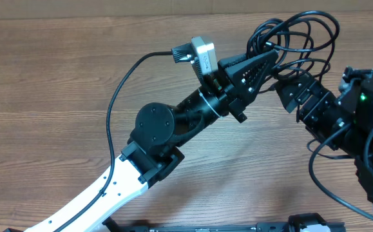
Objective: Untangle cables
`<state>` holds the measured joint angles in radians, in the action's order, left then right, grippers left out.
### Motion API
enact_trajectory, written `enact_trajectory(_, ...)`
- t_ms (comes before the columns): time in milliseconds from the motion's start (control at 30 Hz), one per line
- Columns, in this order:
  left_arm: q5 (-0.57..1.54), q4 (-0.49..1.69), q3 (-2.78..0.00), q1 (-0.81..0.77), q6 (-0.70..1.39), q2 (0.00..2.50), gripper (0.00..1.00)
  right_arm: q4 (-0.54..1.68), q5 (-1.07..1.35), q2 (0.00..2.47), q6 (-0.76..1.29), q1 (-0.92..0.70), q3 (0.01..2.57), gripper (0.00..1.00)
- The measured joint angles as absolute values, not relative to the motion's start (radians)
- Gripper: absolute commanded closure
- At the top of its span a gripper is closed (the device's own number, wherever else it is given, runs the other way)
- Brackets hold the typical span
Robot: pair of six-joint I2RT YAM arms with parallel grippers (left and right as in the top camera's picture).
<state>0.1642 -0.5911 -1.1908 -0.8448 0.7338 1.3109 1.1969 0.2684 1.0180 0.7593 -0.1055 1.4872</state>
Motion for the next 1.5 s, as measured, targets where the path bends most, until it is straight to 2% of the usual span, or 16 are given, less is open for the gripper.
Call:
enact_trajectory(633, 0.196, -0.568, -1.191, -0.845, 0.772, 1.311, 0.96, 1.190, 0.148, 0.984, 0.778, -0.105, 1.487, 0.01)
enact_trajectory(833, 0.218, -0.567, -1.191, -0.845, 0.780, 1.311, 0.96, 1.199, 0.122, 1.008, 0.779, -0.105, 1.488, 0.04)
enact_trajectory(1233, 0.198, -0.551, -1.191, -0.845, 0.780, 1.311, 0.96, 1.298, 0.142, 1.016, 0.749, -0.105, 1.488, 0.05)
enact_trajectory(1500, 0.165, -0.564, -1.191, -0.845, 0.780, 1.311, 0.96, 1.274, 0.272, 1.017, 0.638, -0.105, 1.488, 0.06)
